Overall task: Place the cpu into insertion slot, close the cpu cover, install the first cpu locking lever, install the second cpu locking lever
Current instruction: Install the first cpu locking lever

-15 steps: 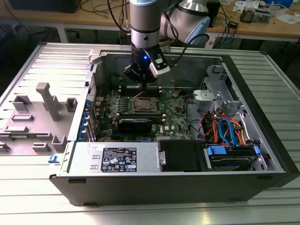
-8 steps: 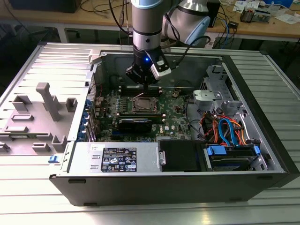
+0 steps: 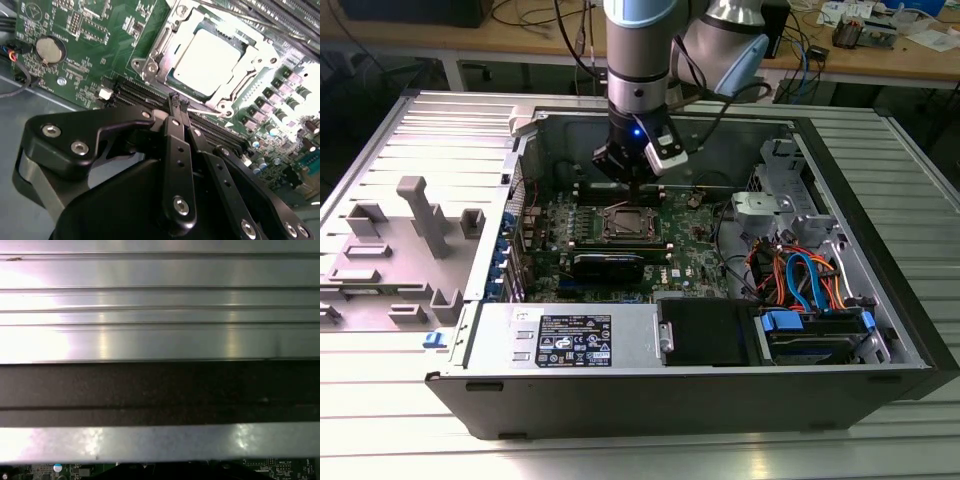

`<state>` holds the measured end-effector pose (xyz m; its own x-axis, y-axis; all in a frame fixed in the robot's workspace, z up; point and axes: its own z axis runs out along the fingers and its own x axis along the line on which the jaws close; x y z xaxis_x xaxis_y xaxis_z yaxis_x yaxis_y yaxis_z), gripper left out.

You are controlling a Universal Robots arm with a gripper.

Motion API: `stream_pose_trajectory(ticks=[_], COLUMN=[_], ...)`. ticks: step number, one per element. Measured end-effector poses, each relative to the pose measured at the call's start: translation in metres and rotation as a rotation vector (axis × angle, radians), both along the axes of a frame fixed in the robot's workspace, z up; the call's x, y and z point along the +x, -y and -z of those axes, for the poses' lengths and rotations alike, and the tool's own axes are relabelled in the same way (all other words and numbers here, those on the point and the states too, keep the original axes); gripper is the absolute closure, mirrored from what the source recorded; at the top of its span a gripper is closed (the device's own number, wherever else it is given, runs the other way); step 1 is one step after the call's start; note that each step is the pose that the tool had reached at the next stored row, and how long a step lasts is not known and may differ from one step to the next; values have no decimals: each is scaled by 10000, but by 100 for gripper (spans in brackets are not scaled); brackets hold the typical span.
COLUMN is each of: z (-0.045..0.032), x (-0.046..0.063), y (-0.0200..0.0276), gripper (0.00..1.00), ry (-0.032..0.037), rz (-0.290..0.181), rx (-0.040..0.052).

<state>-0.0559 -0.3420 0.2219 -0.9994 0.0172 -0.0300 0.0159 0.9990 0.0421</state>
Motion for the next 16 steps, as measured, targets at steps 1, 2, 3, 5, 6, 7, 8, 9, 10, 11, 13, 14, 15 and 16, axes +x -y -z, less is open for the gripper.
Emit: stream_pose_trajectory(ticks=[1, 2, 3, 5, 6, 7, 8, 9, 10, 11, 13, 14, 15, 16], z=[3, 4, 5, 7, 7, 8, 8, 8, 10, 11, 18, 21, 25, 28], x=[0, 0, 1, 2, 2, 2, 2, 3, 3, 6, 12, 15, 18, 19], y=[0, 1, 0, 0, 0, 0, 0, 0, 0, 0, 0, 0, 0, 0], gripper=[89, 89, 89, 89, 89, 89, 89, 89, 89, 89, 89, 89, 89, 89], ry=[-1, -3, -3, -1, -1, -1, -1, -1, 0, -1, 1, 0, -1, 0], rz=[5, 7, 6, 5, 5, 5, 6, 5, 5, 4, 10, 13, 16, 20], rx=[-2, -5, -4, -1, -2, -2, -2, -1, -1, 0, 0, -1, -1, -1])
